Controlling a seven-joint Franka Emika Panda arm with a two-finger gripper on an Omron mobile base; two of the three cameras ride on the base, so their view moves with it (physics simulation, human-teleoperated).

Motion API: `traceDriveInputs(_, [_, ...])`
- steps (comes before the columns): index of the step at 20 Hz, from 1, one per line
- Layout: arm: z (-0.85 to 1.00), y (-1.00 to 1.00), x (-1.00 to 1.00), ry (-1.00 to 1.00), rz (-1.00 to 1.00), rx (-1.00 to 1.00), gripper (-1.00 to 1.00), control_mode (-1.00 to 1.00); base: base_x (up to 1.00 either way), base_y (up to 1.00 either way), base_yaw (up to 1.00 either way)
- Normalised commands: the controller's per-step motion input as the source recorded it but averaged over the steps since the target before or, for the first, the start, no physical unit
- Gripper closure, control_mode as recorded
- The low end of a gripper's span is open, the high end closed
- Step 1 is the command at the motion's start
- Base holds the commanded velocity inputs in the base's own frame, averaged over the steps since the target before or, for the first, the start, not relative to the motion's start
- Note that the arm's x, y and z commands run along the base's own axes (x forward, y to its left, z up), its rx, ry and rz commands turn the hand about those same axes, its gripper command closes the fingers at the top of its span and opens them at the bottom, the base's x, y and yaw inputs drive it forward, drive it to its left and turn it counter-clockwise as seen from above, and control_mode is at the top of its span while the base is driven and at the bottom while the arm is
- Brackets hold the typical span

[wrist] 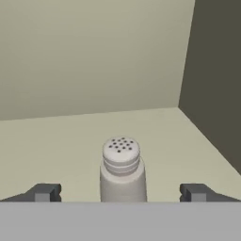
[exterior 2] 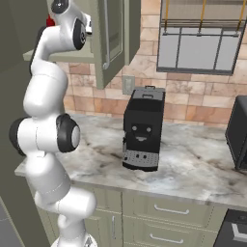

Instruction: Collect the turmeric, ketchup, and shaker from the cabinet and place them next to the stove.

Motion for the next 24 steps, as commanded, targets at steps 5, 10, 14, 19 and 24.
traceDriveInputs(5, [-0.07,-0.01,0.19,0.06,0.00,0.00,-1.00,-1.00,0.00,0.00,0.00])
traceDriveInputs(10, [-0.14,0.00,0.20,0.06,0.00,-0.01,-1.00,-1.00,0.00,0.00,0.00])
traceDriveInputs(14, [-0.20,0.00,0.19,0.06,0.00,-0.01,-1.00,-1.00,0.00,0.00,0.00])
traceDriveInputs(19, [-0.22,0.00,0.15,0.06,0.00,-0.01,1.00,-1.00,0.00,0.00,0.00])
traceDriveInputs(24, [-0.15,0.00,0.16,0.01,0.00,0.00,1.00,-1.00,0.00,0.00,0.00])
